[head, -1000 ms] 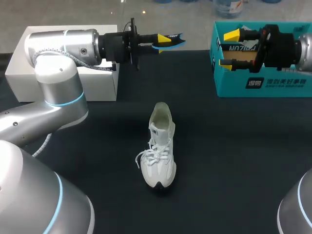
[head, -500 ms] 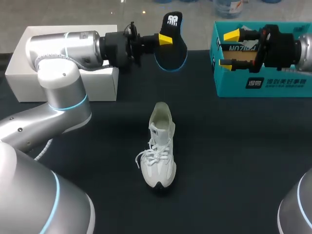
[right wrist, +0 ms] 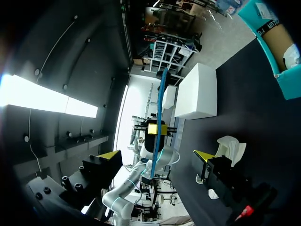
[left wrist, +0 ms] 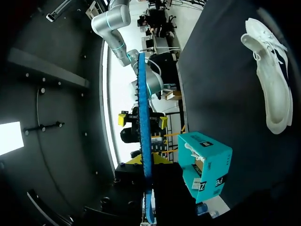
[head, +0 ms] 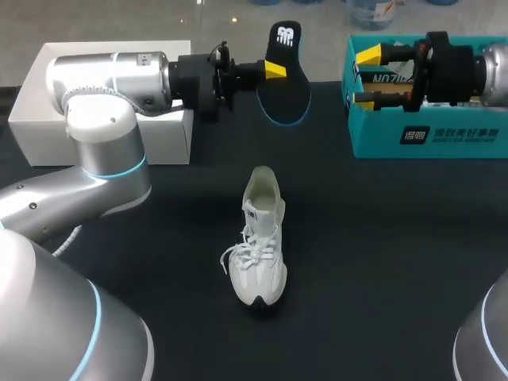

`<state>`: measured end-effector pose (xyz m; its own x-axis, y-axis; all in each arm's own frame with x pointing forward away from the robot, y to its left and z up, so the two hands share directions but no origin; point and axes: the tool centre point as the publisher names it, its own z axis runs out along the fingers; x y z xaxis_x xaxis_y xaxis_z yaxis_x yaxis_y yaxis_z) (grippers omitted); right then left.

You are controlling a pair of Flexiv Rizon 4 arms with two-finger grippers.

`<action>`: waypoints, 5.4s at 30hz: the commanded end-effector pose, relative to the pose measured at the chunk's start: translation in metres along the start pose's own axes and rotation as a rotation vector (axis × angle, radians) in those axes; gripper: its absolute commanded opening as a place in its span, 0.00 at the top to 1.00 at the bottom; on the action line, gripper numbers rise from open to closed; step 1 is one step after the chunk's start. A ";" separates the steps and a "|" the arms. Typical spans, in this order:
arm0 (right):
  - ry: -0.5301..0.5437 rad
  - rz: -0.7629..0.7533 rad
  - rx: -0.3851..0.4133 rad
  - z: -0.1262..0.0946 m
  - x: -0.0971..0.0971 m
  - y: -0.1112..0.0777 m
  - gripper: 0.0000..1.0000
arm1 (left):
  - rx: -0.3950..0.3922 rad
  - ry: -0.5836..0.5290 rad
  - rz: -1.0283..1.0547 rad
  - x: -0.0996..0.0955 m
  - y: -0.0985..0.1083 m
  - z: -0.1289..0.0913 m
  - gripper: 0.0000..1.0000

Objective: Take the shoe out of the shoebox, open the shoe tongue, remove and reinsert the insole, then place the shoe into the shoebox

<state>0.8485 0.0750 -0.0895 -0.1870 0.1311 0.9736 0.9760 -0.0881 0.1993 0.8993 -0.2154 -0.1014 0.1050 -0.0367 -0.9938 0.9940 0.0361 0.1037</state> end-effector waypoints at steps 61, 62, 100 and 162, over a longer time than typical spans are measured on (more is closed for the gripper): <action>-0.072 -0.023 0.055 0.048 -0.006 0.024 1.00 | 0.229 0.109 0.070 -0.004 0.029 -0.024 0.00; -0.074 -0.026 0.055 0.047 -0.006 0.024 1.00 | 0.234 0.109 0.066 -0.002 0.030 -0.029 0.00; -0.222 -0.380 -0.019 0.072 -0.003 0.101 1.00 | 0.482 0.391 0.106 0.021 0.094 -0.188 0.00; -0.096 -0.517 -0.022 0.144 -0.093 0.077 1.00 | 0.484 0.425 0.119 0.022 0.100 -0.194 0.00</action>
<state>0.9575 0.1973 -0.1804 -0.6319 0.2505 0.7335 0.7564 -0.0069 0.6540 0.9936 -0.0197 -0.1212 0.2899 0.3391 -0.8950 0.8904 -0.4385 0.1223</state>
